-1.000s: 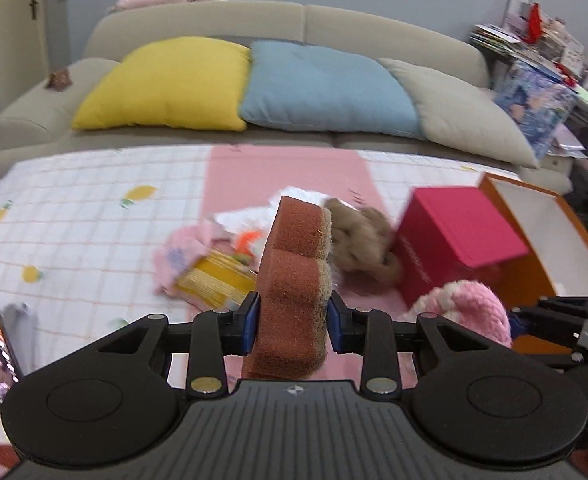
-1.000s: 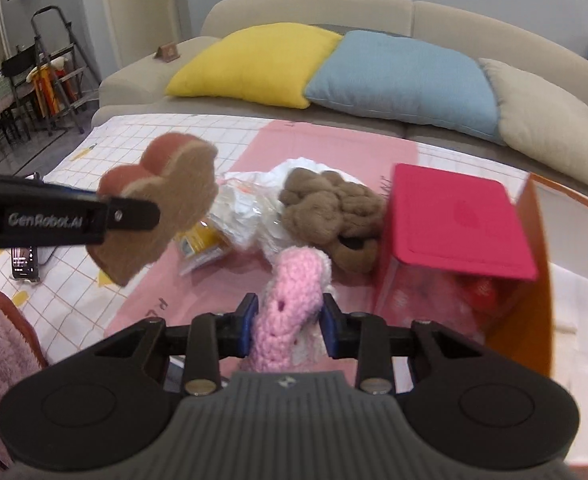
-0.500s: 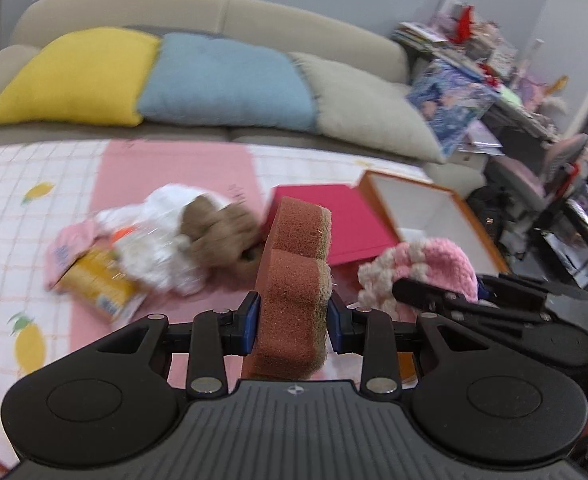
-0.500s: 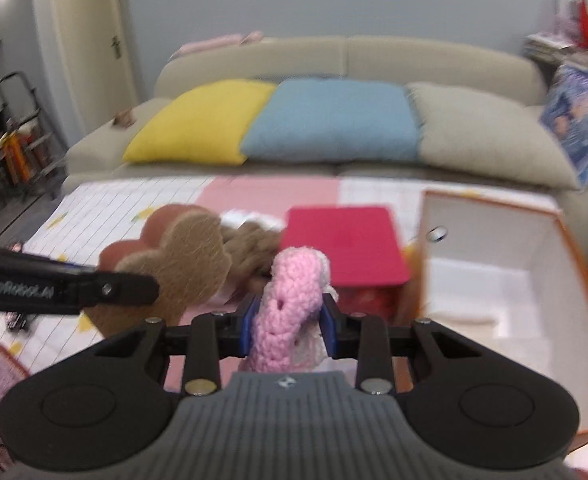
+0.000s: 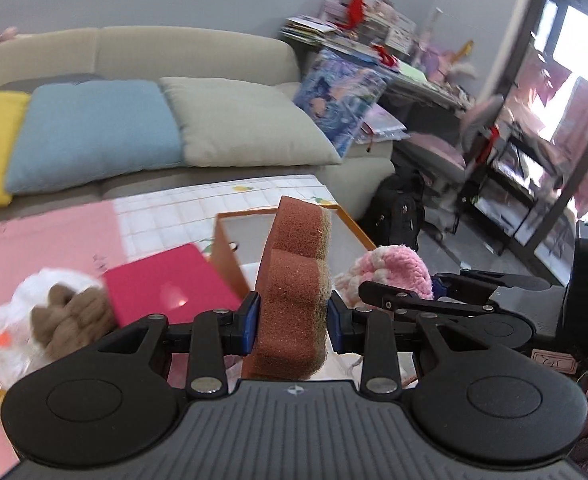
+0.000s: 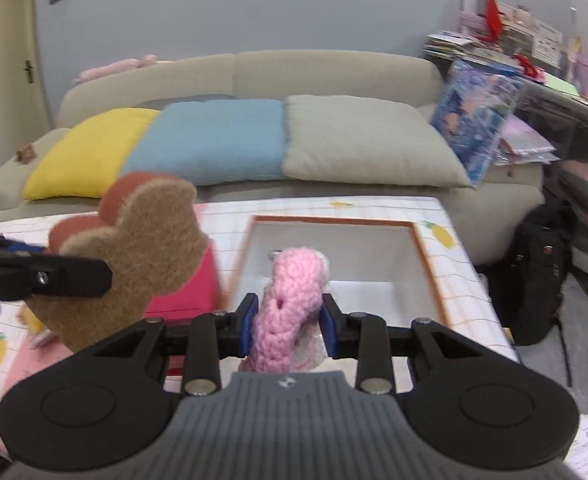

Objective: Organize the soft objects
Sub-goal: 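Carry the sponge bear and pink toy over the orange box with both grippers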

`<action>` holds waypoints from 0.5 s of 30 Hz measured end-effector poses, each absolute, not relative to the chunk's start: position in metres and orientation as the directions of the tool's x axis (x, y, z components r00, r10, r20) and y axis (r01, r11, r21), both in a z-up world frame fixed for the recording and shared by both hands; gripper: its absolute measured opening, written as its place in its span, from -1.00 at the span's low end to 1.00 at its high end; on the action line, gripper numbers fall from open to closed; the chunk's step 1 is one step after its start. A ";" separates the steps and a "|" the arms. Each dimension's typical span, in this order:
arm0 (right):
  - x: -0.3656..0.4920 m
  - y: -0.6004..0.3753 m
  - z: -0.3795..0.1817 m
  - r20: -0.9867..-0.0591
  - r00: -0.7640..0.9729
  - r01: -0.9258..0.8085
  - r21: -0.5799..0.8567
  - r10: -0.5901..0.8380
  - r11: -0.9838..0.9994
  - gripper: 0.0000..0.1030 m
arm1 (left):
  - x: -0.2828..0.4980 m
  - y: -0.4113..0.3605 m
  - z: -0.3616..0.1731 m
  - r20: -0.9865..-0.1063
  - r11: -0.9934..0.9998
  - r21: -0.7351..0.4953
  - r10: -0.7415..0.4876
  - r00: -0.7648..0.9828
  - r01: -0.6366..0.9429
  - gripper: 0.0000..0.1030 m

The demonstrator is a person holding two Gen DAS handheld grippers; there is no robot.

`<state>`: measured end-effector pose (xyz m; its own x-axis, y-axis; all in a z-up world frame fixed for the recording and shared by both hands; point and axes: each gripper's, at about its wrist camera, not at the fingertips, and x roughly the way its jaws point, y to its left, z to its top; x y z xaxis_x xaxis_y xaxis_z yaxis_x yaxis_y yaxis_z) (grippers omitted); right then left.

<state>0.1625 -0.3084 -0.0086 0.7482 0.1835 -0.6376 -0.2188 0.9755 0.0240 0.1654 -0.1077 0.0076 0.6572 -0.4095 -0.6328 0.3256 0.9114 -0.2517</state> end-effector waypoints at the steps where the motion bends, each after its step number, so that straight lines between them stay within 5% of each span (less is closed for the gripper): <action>1: 0.166 -0.313 -0.012 -0.643 0.746 -0.213 0.012 0.170 0.977 -0.38 | 0.171 -0.115 0.006 -0.640 0.911 -0.240 -0.407 0.651 0.334 -0.25; 15: 0.210 -0.335 -0.071 -0.790 0.610 -0.219 -0.092 0.063 0.971 -0.37 | 0.210 -0.185 -0.048 -0.800 0.903 -0.049 -0.291 0.524 0.427 -0.25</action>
